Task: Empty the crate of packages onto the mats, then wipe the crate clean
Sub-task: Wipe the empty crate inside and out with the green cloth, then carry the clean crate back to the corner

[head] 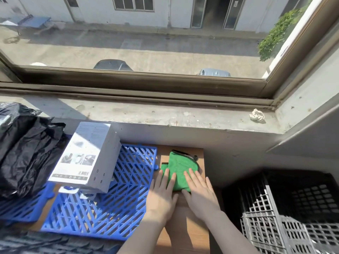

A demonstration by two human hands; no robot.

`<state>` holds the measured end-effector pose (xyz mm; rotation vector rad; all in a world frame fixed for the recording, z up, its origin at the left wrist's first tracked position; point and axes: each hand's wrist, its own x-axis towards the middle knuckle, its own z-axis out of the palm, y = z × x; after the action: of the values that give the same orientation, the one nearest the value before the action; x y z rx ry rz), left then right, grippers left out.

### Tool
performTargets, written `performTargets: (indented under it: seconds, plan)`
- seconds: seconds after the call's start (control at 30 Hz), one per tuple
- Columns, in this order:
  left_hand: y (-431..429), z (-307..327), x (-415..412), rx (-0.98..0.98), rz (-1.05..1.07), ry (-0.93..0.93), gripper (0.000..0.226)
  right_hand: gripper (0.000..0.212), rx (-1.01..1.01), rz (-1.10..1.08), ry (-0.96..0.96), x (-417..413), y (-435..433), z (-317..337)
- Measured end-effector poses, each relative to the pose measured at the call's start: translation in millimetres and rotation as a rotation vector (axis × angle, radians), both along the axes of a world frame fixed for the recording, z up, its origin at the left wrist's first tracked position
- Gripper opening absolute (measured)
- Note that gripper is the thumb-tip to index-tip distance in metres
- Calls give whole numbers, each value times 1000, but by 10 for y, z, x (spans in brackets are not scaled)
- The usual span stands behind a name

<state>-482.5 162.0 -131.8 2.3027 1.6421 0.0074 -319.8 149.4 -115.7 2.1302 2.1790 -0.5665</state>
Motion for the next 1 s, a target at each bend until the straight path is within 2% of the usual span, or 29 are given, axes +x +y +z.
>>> performTargets:
  seconds: [0.2, 0.33, 0.43, 0.53, 0.63, 0.7, 0.73, 0.83, 1.0]
  plan:
    - [-226, 500, -69, 56, 101, -28, 59, 58, 113, -105, 110, 21, -285, 441]
    - [-514, 1037, -141, 129, 203, -167, 54, 54, 200, -109, 209, 9, -543, 836]
    - [-734, 1568, -258, 98, 296, -261, 48, 50, 256, -72, 287, -99, -678, 1135]
    - [-973, 2094, -476, 233, 365, -435, 46, 43, 305, -22, 392, -333, -778, 1461]
    - [-1325, 2556, -680, 326, 339, -544, 37, 41, 364, 32, 518, -658, -897, 1839]
    - [-1600, 2816, -835, 415, 332, -555, 39, 56, 399, 128, 563, -892, -964, 2081]
    - [-1746, 2922, -938, 458, 342, -565, 41, 56, 421, 188, 562, -1006, -986, 2178]
    - [-2160, 3128, -1404, 533, 460, -532, 31, 28, 444, 306, 565, -1377, -1046, 2438]
    - [-2773, 3152, -2389, 565, 799, -386, 35, 30, 459, 521, 523, -2092, -1097, 2729]
